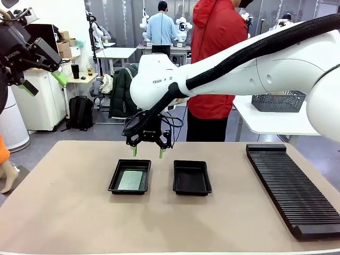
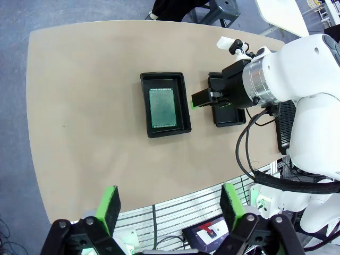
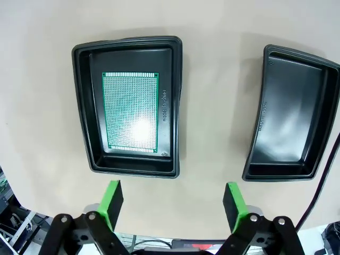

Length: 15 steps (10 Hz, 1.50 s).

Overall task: Inspect and transfer BCBs to ESD trays.
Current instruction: Pick up the ESD tray and place it on the left side of the table.

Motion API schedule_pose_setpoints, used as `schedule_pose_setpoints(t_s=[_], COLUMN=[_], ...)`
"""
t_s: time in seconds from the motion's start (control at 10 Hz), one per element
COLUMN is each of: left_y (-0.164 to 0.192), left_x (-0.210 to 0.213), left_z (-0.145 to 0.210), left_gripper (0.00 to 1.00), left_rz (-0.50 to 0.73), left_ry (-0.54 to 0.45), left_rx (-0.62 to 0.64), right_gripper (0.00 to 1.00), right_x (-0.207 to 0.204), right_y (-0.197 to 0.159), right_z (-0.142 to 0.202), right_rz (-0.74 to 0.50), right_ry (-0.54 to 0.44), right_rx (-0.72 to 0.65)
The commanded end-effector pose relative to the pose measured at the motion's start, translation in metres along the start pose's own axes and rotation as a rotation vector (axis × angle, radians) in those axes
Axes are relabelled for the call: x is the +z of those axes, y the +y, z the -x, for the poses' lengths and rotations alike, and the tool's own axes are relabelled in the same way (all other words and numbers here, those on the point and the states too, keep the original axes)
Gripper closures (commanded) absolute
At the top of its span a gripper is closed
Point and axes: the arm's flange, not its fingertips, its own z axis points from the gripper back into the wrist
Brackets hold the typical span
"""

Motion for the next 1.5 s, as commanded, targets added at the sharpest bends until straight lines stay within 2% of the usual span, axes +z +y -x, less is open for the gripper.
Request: schedule_pose_setpoints(t_s=[0.0,0.9,1.0,1.4], left_y=[0.001,0.0,0.001,0.0], left_x=[-0.001,0.0,-0.014,-0.052], left_z=[0.0,0.0,-0.011,-0.033], left_gripper=[0.0,0.0,0.0,0.0], left_rz=[0.0,0.0,-0.021,-0.091], left_ry=[-0.002,0.0,0.009,0.046], left_rx=[0.001,0.0,-0.009,-0.043], right_gripper=[0.0,0.0,0.0,0.0], right_x=[-0.001,-0.001,0.0,0.018], right_y=[-0.001,-0.001,0.0,-0.052], right_z=[0.0,0.0,0.0,0.025], right_rz=[0.0,0.0,0.0,-0.175], right_ry=[0.002,0.002,0.0,-0.059], right_rx=[0.003,0.003,0.0,-0.03])
